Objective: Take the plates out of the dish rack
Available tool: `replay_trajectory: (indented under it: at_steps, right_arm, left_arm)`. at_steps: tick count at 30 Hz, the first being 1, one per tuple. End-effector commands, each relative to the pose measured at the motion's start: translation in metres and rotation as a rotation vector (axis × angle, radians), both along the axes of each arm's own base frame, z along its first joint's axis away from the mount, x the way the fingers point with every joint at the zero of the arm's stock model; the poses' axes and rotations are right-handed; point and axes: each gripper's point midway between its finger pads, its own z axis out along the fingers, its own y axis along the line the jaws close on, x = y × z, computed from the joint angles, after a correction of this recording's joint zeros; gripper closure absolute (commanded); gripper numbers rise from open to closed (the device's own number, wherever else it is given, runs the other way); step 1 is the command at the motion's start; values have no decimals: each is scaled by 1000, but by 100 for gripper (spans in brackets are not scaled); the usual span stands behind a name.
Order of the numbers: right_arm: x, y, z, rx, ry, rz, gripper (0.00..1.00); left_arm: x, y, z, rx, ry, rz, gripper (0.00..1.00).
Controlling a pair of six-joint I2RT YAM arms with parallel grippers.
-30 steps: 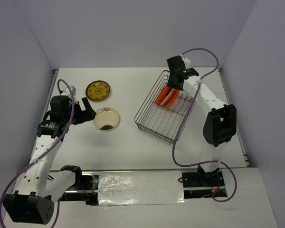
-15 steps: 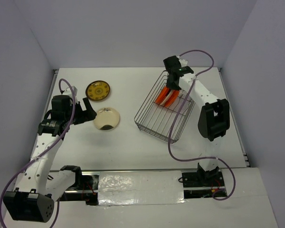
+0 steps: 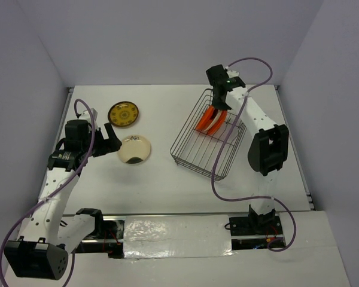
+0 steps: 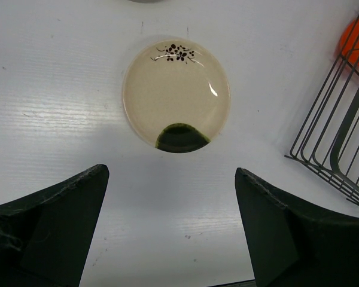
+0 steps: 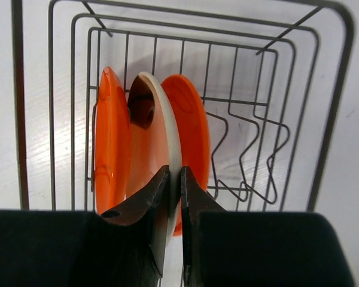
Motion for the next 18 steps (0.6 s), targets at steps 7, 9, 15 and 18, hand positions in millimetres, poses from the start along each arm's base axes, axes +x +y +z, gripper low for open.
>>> replay_trajectory:
  at_steps: [7, 9, 15, 18]
  right_arm:
    - [3, -13, 76, -43, -107, 1, 89]
    - [-1, -15, 92, -55, -122, 12, 89]
    - [-19, -29, 142, -96, -179, 38, 91]
    - [-35, -31, 166, -88, -217, 69, 91]
  left_arm:
    - [6, -5, 11, 5, -42, -42, 1]
    - [9, -9, 13, -11, -46, -55, 1]
    - [24, -41, 62, -166, -120, -163, 1]
    - [29, -73, 113, -294, -220, -293, 0]
